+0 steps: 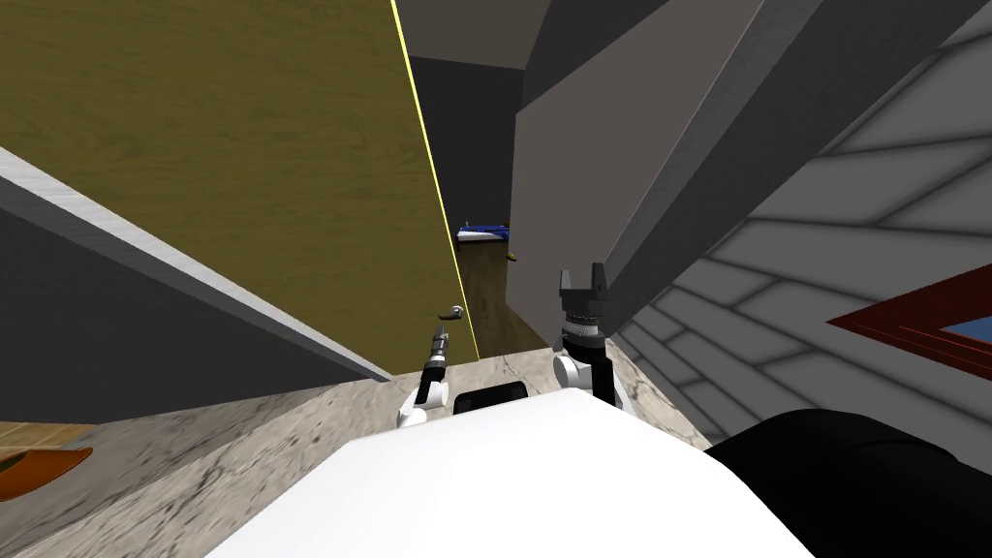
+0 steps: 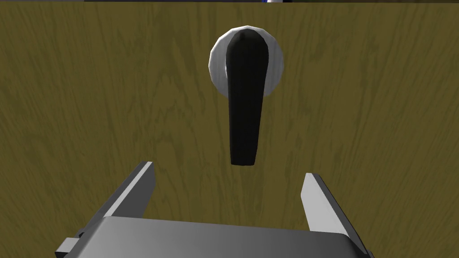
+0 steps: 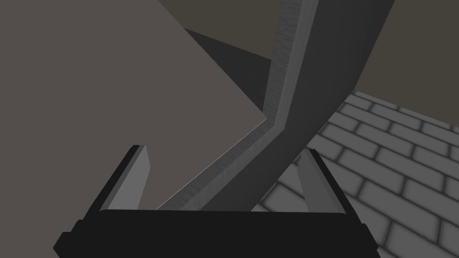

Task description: Push the door open

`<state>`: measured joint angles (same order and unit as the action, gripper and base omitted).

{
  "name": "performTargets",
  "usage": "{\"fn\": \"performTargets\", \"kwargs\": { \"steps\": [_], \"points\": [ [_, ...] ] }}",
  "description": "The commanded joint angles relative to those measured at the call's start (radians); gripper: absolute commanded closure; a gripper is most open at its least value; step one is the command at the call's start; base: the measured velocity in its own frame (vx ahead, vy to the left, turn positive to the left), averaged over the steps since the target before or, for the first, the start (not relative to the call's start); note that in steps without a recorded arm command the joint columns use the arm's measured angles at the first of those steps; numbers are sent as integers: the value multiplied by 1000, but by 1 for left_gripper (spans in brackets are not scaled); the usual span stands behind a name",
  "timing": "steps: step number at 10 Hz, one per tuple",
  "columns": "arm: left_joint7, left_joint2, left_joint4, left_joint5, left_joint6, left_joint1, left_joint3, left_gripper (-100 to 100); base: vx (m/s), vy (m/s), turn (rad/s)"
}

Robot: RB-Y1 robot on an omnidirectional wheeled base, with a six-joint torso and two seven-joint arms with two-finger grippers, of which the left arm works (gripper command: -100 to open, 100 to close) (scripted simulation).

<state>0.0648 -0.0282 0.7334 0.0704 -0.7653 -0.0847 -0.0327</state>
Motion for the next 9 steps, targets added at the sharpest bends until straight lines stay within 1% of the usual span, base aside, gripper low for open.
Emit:
{"fn": "performTargets", "kwargs": {
  "steps": [1, 3, 5, 6, 7, 9],
  "points": [
    [0, -3, -7, 2, -6, -2, 3, -100, 181, -6, -26],
    [0, 8, -12, 3, -10, -3, 7, -100, 199, -7, -25],
    [0, 34, -16, 5, -14, -3, 10, -100, 191, -13, -23],
    [1, 27, -15, 4, -13, -1, 9, -100, 78, -8, -2],
    [1, 27, -15, 4, -13, -1, 9, 100, -10, 1, 4],
    [1, 27, -15, 4, -13, -1, 9, 100, -19, 4, -11]
  ]
}}
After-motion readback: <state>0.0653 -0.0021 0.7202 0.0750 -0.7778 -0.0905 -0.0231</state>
